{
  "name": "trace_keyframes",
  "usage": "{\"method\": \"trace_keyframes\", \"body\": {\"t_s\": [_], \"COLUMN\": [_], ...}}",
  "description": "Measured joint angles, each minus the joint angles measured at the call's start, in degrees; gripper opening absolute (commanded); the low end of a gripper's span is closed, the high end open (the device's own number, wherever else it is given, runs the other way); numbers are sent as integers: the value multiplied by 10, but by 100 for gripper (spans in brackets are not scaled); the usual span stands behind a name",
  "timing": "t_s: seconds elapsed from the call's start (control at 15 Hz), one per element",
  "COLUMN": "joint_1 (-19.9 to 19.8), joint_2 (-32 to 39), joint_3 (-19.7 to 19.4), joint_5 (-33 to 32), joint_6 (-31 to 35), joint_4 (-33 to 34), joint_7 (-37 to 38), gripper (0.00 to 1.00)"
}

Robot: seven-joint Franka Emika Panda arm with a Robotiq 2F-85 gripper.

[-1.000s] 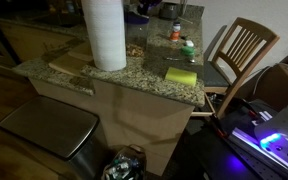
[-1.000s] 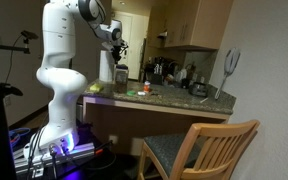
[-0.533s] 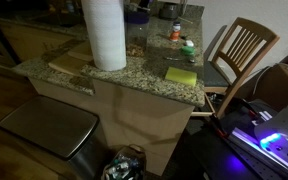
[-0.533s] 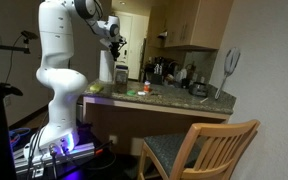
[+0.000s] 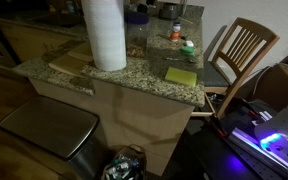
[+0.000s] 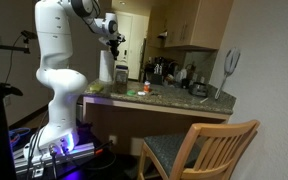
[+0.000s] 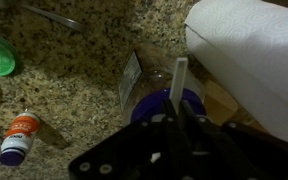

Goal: Put the white spoon on top of the clear container with the blue lid

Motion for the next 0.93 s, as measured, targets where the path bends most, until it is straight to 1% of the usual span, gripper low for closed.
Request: {"method": "trace_keyframes", "body": {"t_s": [0.13, 0.2, 0.33, 0.4, 0.73, 0.93], "joint_1": [0, 0, 0, 0, -2, -8], "joint_2": [-4, -5, -6, -6, -1, 31], "joint_3": [2, 4, 7, 8, 8, 4], "joint_5": [0, 0, 6, 7, 7, -8], "joint_6": [-14, -24, -50, -55, -57, -55], "joint_4": [3, 7, 19, 23, 36, 66], "joint_7": [22, 32, 48, 51, 52, 58], "gripper": [3, 11, 11, 3, 3, 3]}}
